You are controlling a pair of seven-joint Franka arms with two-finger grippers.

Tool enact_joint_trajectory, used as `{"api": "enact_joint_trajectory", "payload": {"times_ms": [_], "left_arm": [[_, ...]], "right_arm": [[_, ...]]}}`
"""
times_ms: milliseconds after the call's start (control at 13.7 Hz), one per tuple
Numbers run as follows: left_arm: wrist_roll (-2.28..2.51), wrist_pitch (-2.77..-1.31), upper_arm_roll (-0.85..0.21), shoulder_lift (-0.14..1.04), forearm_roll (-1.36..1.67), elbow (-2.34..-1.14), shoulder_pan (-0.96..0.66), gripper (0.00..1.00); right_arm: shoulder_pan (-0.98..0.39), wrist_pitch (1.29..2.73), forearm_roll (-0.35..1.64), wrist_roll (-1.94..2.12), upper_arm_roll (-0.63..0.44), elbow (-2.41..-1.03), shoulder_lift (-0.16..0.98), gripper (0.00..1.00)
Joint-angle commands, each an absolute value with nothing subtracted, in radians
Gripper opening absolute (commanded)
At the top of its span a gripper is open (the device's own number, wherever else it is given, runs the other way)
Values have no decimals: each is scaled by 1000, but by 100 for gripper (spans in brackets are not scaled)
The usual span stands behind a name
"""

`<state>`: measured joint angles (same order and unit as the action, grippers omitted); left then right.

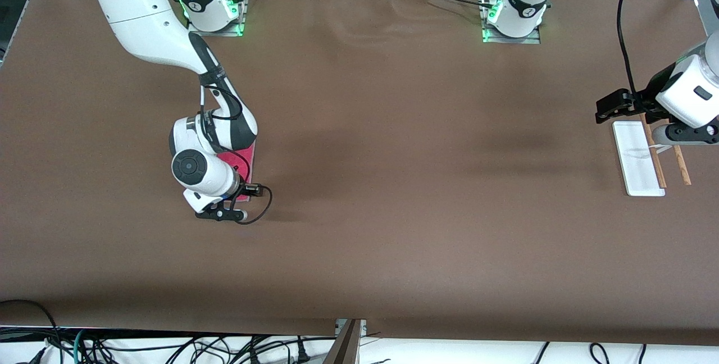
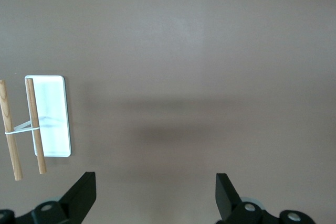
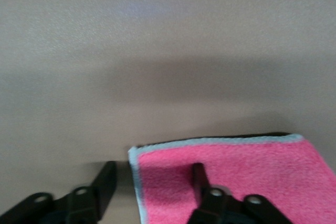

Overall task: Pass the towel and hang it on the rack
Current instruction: 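Lift the towel with the right gripper while the left gripper approaches it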

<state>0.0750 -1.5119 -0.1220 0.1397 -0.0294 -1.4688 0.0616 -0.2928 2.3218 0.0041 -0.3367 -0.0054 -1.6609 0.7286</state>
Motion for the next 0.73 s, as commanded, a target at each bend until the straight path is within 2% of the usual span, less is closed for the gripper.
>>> {"api": "enact_joint_trajectory", "payload": {"times_ms": [0, 146, 293, 512, 659], "left_arm": [[60, -1516, -120, 141, -29, -1457, 49, 100], [60, -1525, -120, 153, -29, -1457, 43, 100], [60, -1525, -120, 155, -28, -1456, 40, 100], [61, -1525, -120, 156, -29, -1450, 40, 100], [69, -1525, -120, 172, -34, -1448, 38, 100]], "right_arm": [[-290, 2338, 6, -321, -6, -1700, 710, 35], [-290, 2336, 6, -321, -6, -1700, 710, 15], [-290, 2333, 6, -322, -6, -1697, 706, 0], [-290, 2324, 6, -318, -5, -1689, 686, 0], [-291, 2255, 12, -325, -3, -1645, 675, 0]]}}
